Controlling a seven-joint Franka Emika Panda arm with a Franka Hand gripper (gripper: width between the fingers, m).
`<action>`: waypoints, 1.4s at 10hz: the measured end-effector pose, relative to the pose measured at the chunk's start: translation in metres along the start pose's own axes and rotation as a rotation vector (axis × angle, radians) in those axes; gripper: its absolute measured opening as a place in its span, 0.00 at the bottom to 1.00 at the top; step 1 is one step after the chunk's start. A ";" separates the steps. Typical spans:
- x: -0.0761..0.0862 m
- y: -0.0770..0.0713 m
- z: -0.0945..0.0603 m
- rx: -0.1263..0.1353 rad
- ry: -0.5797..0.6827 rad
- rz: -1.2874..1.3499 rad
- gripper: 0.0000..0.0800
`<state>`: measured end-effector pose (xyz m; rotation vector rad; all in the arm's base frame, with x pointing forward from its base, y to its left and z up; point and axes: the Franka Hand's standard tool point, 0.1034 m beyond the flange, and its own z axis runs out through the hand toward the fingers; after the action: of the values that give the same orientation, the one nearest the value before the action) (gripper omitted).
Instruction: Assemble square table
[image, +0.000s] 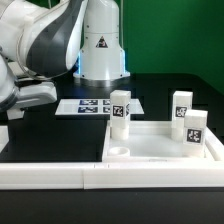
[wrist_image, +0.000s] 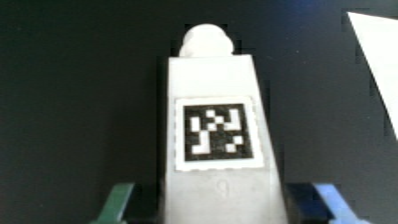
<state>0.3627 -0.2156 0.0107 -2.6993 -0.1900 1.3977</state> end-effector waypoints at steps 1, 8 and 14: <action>0.000 0.000 0.000 0.000 0.000 0.000 0.36; -0.011 -0.012 -0.032 0.009 0.007 -0.032 0.36; -0.032 -0.021 -0.087 0.003 0.250 -0.042 0.36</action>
Offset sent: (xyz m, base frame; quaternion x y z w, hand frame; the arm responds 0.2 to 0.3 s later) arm 0.0000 0.0000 0.0000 0.0000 0.0000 0.0000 1.0000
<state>0.4144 -0.2019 0.0900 -2.8161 -0.2226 1.0363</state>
